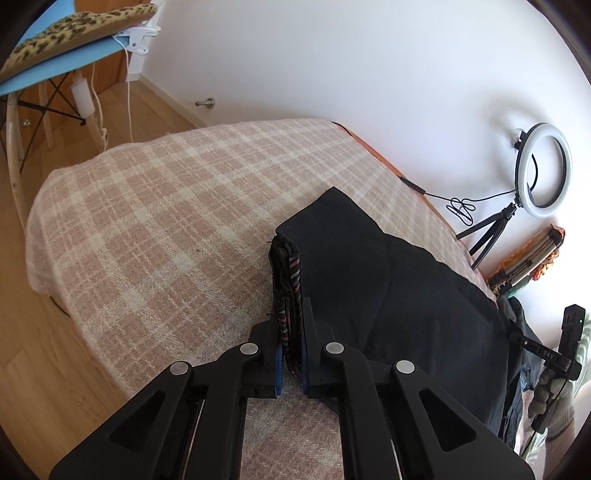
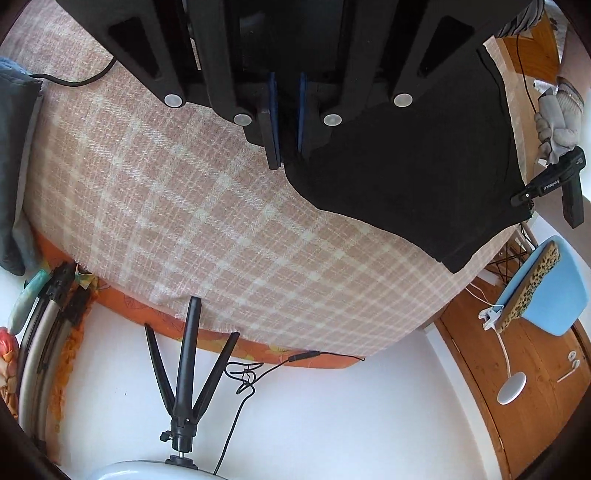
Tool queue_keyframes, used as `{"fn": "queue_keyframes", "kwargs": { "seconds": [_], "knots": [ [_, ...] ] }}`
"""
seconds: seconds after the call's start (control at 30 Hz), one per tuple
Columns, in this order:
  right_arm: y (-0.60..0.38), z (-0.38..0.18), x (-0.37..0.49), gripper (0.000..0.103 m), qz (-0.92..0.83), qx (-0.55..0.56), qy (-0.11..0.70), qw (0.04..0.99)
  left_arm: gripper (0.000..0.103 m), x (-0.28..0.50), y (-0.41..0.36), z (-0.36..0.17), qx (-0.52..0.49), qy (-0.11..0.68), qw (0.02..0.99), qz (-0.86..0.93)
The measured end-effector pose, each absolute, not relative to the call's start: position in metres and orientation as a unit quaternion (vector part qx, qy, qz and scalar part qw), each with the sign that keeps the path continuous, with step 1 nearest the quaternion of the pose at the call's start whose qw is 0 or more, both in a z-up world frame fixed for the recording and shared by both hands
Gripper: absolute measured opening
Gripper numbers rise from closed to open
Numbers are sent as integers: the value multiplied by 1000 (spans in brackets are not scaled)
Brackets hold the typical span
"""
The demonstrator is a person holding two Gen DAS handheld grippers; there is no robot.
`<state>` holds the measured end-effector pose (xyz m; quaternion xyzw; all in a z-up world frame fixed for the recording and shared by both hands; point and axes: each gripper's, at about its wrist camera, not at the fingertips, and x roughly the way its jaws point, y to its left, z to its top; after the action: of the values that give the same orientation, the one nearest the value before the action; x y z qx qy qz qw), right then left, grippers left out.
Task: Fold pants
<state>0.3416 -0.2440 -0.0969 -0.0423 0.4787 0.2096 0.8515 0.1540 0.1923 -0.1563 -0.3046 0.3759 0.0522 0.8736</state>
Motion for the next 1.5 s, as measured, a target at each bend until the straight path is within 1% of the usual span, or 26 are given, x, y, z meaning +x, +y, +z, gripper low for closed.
{"fn": "queue_keyframes", "kwargs": {
  "seconds": [0.03,0.07,0.13,0.17,0.23,0.27,0.3,0.43,0.53,0.63,0.67,0.8,0.83,0.9,0.93,0.97,1.0,1.03,1.17,1.23,1.33,1.37,1.4,1.47,1.5],
  "knots": [
    [-241,-100,343,15,205,-55,481,851,5,153,194,-158,-310,373,873,53],
    [-241,-101,343,16,198,-65,482,851,5,153,195,-158,-310,372,873,52],
    [-243,-99,340,31,195,-63,480,853,7,152,197,-159,-314,376,870,45],
    [-245,-95,337,33,197,-58,476,855,13,151,199,-159,-315,378,870,48],
    [-248,-88,330,35,189,-59,468,861,22,147,206,-159,-329,372,865,61],
    [-249,-83,324,35,188,-61,463,864,32,146,211,-160,-348,367,861,59],
    [-249,-79,317,36,191,-60,458,866,33,144,216,-161,-365,360,857,58],
    [-246,-63,279,36,214,-69,446,867,33,144,224,-163,-389,354,848,58],
    [-258,-53,241,37,210,-67,436,872,33,146,222,-162,-377,360,852,48],
    [-294,-48,206,39,179,-27,435,882,33,147,220,-162,-363,366,856,35],
    [-308,-48,195,39,162,-15,435,886,31,147,220,-162,-362,367,856,33],
    [-359,-50,152,39,83,9,435,897,30,149,219,-161,-356,369,858,29],
    [-371,-52,143,39,68,21,437,897,29,148,218,-161,-355,369,859,31],
    [-396,-57,127,40,37,48,442,895,17,148,218,-163,-357,369,858,34],
    [-407,-61,121,44,21,60,445,893,15,146,219,-164,-359,368,857,36],
    [-418,-67,115,52,3,71,448,891,15,145,220,-166,-361,367,857,38],
    [-429,-72,111,70,-15,82,450,889,15,144,221,-167,-365,365,856,38],
    [-438,-78,107,72,-28,92,453,886,14,143,222,-167,-369,363,855,38],
    [-461,-102,101,72,-34,147,475,867,14,142,221,-165,-367,363,856,39],
    [-462,-111,97,69,-18,175,484,857,14,142,221,-164,-369,363,855,37],
    [-452,-122,94,68,-7,174,497,850,14,141,221,-162,-366,364,856,32],
    [-446,-125,93,62,-4,169,502,848,14,141,221,-162,-362,364,857,33],
    [-442,-128,93,45,1,167,505,847,14,140,221,-161,-361,365,858,34],
    [-432,-127,90,39,-16,133,496,858,14,139,222,-161,-363,365,857,35],
    [-429,-124,88,22,-29,110,490,864,14,138,222,-161,-363,364,857,35]
  ]
}}
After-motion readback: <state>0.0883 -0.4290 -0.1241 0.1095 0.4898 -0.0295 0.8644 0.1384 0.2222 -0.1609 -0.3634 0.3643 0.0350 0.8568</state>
